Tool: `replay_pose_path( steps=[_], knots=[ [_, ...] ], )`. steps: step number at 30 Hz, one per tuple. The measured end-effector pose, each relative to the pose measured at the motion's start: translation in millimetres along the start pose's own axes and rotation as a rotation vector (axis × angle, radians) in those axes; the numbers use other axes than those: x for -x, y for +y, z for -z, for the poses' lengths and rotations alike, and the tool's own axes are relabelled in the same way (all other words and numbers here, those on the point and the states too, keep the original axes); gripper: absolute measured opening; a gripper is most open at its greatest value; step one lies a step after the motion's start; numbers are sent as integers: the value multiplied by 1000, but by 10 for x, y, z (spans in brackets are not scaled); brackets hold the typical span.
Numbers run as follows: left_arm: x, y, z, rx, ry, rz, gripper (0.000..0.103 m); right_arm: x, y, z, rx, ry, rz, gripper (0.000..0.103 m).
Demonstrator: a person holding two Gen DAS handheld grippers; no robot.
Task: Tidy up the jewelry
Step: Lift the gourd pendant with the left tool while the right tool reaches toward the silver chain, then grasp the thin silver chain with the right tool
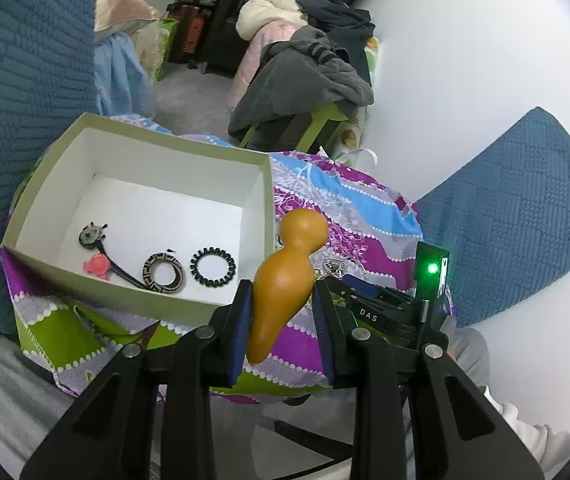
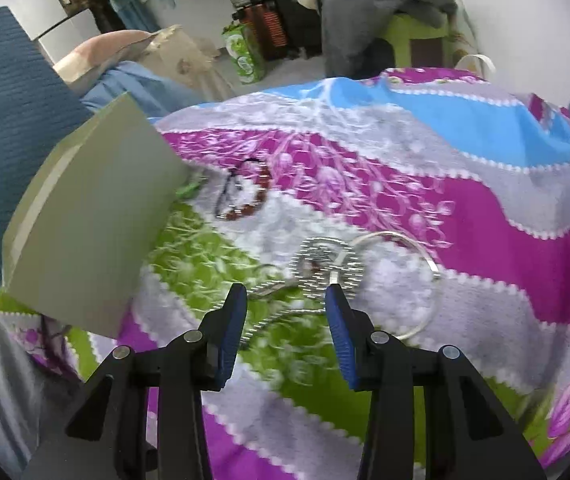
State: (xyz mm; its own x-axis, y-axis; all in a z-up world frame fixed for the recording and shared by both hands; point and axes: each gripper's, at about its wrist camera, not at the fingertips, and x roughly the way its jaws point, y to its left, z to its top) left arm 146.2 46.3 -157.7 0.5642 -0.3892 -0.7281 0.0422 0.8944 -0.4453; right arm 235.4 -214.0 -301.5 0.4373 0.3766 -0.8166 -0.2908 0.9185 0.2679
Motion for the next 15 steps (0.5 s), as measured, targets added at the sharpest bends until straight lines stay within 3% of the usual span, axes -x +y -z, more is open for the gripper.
replay_pose_path(
  steps=[7, 12, 14, 15],
  knots=[
    [27, 36, 13, 6, -2, -1, 31, -110, 19, -41, -85, 3, 68, 26],
    [44, 71, 5, 18, -10, -1, 31, -144, 157, -44, -29, 27, 171, 21],
    [45, 87, 6, 24, -14, 1, 31, -153, 190, -45, -29, 30, 197, 8],
    [45, 97, 5, 28, -16, 2, 31, -175, 194, -36, -34, 44, 186, 7]
  ],
)
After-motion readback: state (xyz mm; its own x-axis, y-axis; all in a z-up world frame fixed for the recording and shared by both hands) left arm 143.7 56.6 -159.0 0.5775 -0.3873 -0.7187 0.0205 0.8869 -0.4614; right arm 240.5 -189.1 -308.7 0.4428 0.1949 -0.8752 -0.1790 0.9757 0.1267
